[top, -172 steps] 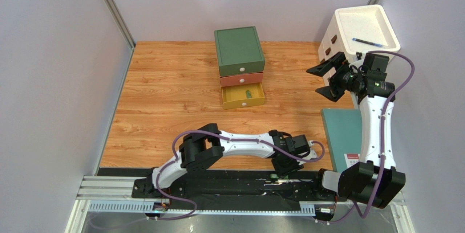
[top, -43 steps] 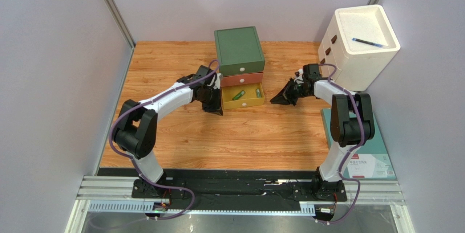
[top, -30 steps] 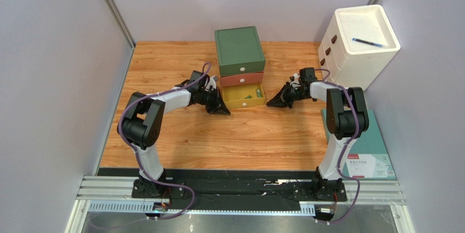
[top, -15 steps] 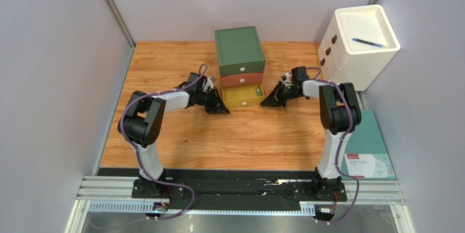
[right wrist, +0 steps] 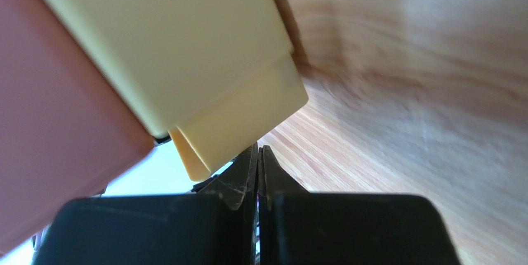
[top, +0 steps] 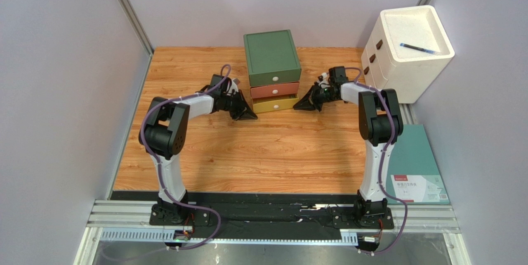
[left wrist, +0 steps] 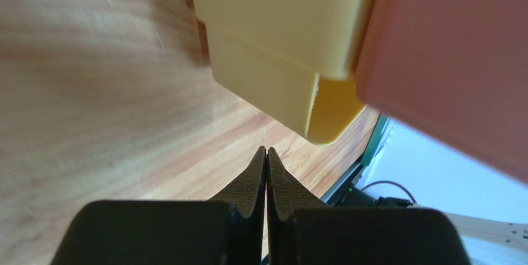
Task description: Organize the makeup
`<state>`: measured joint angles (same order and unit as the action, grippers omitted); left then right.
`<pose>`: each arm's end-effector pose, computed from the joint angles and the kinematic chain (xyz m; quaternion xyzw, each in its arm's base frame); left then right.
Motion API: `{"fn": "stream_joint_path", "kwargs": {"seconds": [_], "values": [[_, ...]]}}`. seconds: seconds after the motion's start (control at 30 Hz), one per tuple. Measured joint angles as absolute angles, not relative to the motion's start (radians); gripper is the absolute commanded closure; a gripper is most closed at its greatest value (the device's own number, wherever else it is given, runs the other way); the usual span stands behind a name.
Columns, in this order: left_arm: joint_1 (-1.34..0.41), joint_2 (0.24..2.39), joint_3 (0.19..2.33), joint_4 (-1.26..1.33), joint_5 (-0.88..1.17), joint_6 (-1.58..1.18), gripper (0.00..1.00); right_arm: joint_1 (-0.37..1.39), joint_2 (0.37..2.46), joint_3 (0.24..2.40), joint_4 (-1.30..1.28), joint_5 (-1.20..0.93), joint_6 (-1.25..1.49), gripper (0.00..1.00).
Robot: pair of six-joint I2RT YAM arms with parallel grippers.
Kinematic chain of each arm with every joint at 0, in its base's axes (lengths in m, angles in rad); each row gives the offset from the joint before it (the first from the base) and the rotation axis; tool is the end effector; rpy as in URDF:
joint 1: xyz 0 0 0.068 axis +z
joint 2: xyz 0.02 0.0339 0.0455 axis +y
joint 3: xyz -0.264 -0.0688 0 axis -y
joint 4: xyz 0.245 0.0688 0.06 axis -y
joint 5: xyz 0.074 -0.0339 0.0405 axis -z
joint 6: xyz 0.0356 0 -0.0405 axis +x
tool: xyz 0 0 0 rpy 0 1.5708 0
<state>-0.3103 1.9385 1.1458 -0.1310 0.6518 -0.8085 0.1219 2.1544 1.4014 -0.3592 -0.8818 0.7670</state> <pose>0.3660 -0.1400 0.1458 -0.1228 0.8956 -0.4171 0.0942 0.4215 0.0793 0.1234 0.1872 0.8660 0.4636 0.0069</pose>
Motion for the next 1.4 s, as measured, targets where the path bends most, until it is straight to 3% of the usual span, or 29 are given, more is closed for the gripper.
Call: {"fn": "stream_joint_path", "kwargs": {"seconds": [0.47, 0.5, 0.6, 0.63, 0.7, 0.73, 0.77, 0.8, 0.87, 0.93, 1.03, 1.07, 1.4], "values": [[-0.276, 2.057, 1.302, -0.168, 0.653, -0.805, 1.0, 0.13, 2.244, 1.564, -0.423, -0.884, 0.768, 1.0], [-0.276, 2.057, 1.303, -0.167, 0.654, -0.801, 0.89, 0.13, 2.244, 1.564, -0.429, -0.884, 0.763, 1.0], [-0.274, 2.053, 1.291, -0.167, 0.656, -0.771, 0.65, 0.133, 2.241, 1.56, -0.466, -0.876, 0.727, 0.87], [-0.274, 2.042, 1.272, -0.166, 0.655, -0.757, 0.6, 0.133, 2.23, 1.546, -0.489, -0.865, 0.705, 0.76], [-0.274, 2.007, 1.227, -0.181, 0.649, -0.725, 0.47, 0.135, 2.199, 1.513, -0.533, -0.841, 0.672, 0.66], [-0.274, 1.988, 1.208, -0.196, 0.646, -0.705, 0.45, 0.136, 2.174, 1.491, -0.556, -0.825, 0.652, 0.56], [-0.274, 1.966, 1.193, -0.215, 0.641, -0.687, 0.44, 0.137, 2.148, 1.473, -0.586, -0.804, 0.634, 0.52], [-0.274, 1.944, 1.181, -0.232, 0.635, -0.668, 0.36, 0.138, 2.12, 1.462, -0.618, -0.779, 0.611, 0.48], [-0.274, 1.891, 1.173, -0.274, 0.622, -0.628, 0.3, 0.143, 2.058, 1.452, -0.671, -0.726, 0.574, 0.19], [-0.274, 1.835, 1.176, -0.311, 0.614, -0.582, 0.23, 0.153, 1.981, 1.453, -0.717, -0.663, 0.53, 0.0], [-0.274, 1.732, 1.213, -0.411, 0.592, -0.491, 0.19, 0.178, 1.863, 1.489, -0.788, -0.553, 0.461, 0.0], [-0.274, 1.71, 1.235, -0.438, 0.583, -0.467, 0.01, 0.184, 1.843, 1.508, -0.802, -0.526, 0.446, 0.0], [-0.274, 1.634, 1.47, -0.633, 0.472, -0.285, 0.01, 0.225, 1.758, 1.678, -0.871, -0.252, 0.359, 0.0]]}}
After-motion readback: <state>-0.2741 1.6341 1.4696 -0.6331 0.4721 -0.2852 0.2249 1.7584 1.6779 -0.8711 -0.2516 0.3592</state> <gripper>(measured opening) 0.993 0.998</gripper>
